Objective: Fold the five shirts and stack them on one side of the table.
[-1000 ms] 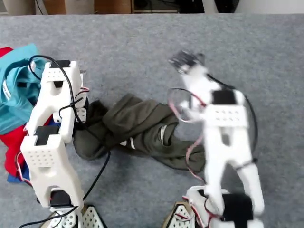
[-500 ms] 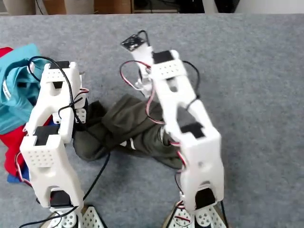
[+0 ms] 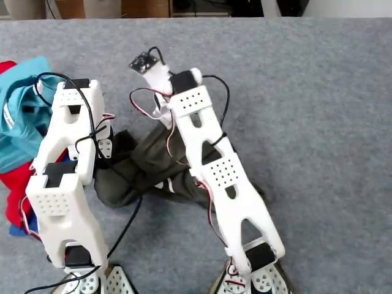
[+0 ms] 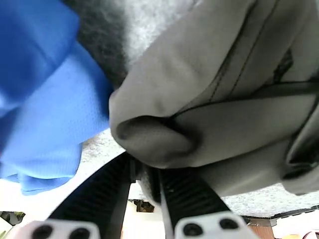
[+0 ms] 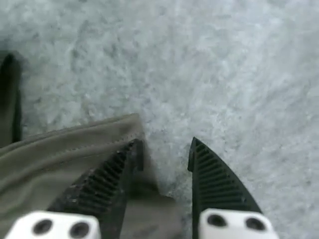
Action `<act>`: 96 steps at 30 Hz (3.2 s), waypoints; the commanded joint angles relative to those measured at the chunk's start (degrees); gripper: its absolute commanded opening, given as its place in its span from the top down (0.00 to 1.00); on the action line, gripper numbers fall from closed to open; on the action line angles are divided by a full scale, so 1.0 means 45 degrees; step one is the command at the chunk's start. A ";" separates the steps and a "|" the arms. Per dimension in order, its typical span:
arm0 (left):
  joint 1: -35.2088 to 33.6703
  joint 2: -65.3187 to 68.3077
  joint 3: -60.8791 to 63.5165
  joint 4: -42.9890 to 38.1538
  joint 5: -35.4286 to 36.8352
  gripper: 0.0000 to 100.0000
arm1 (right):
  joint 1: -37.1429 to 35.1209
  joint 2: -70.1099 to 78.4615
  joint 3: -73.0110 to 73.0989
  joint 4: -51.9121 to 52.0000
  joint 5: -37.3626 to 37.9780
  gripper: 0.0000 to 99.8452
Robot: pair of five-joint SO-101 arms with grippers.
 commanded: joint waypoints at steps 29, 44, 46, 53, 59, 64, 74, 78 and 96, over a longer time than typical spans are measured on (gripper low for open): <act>-0.1035 -0.0205 -0.0098 -0.0039 0.0098 0.98 | 0.0713 -0.5910 1.0383 -0.2032 0.2794 1.00; 0.3341 -0.1338 -0.2774 0.0274 0.0215 0.98 | 0.6027 -0.7941 0.6007 0.0274 0.0899 1.00; 0.4259 -0.1983 -0.3458 0.0274 0.0606 0.98 | 0.6828 -0.9016 0.7179 0.0274 0.0899 1.00; 0.5822 -0.2354 -0.5939 0.0274 0.2266 0.98 | 0.9934 -1.3705 1.0462 0.0215 0.1739 1.00; 0.5939 -0.3331 -0.7365 0.0293 0.3458 0.98 | 1.1106 -1.7631 1.1888 0.0195 0.3009 1.00; 0.6291 -0.6222 -0.7385 0.0293 0.3126 0.98 | 1.1087 -2.1109 1.1810 0.0195 0.3380 1.00; 0.7170 -1.2591 -0.4063 0.0293 0.3184 0.73 | 1.0266 -2.7145 1.1770 0.0020 0.3302 1.00; 0.7072 -1.4291 -0.2208 0.0293 0.3126 0.72 | 1.0364 -2.9099 1.1770 -0.0606 0.3419 1.00; 0.7189 -1.4486 0.1895 -0.0684 0.3184 0.72 | 0.8664 -2.8024 2.0952 -0.5275 0.4884 1.00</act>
